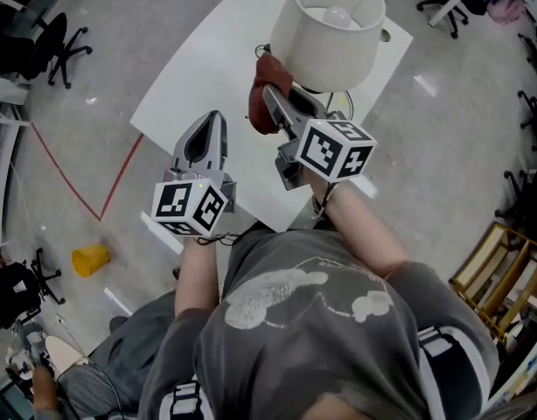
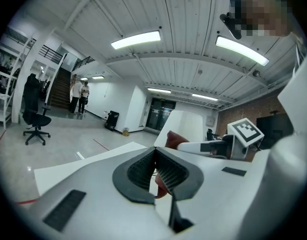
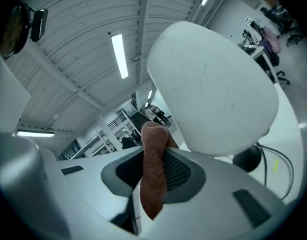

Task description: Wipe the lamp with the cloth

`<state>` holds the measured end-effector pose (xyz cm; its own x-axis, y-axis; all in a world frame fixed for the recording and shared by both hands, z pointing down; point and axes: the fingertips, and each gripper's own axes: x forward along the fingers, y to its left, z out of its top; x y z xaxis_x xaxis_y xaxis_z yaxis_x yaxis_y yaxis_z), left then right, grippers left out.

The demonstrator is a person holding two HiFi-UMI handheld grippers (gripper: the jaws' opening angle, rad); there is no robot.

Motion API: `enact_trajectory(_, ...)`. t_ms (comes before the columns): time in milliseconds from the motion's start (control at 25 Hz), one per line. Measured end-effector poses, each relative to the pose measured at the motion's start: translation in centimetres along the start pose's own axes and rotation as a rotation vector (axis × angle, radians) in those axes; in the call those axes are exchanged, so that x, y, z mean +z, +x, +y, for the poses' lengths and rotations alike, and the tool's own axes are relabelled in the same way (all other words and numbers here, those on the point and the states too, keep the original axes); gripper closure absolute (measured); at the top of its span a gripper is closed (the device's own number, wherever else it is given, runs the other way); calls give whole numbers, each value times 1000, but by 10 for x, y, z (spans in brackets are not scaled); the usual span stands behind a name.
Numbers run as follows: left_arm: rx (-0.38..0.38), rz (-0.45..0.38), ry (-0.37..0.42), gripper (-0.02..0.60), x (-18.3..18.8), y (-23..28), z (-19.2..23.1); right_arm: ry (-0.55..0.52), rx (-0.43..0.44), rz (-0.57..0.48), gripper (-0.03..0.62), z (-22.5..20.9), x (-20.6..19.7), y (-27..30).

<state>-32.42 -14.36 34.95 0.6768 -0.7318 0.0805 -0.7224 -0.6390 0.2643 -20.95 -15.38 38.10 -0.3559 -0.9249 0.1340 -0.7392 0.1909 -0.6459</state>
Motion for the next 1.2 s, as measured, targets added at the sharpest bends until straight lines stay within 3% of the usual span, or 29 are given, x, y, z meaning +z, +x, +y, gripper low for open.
enact_trajectory(280, 32, -106, 57, 574, 43, 7, -48, -42, 196, -69, 503, 38, 70, -35)
enact_trajectory(480, 50, -148, 76, 574, 52, 11, -76, -45, 240, -82, 503, 33, 96, -52)
enact_trajectory(840, 181, -125, 82, 574, 13, 2, -101, -62, 251, 42, 503, -12, 67, -64)
enact_trajectory(1200, 278, -92, 18, 574, -25, 5, -107, -90, 226, 194, 503, -64, 29, -66)
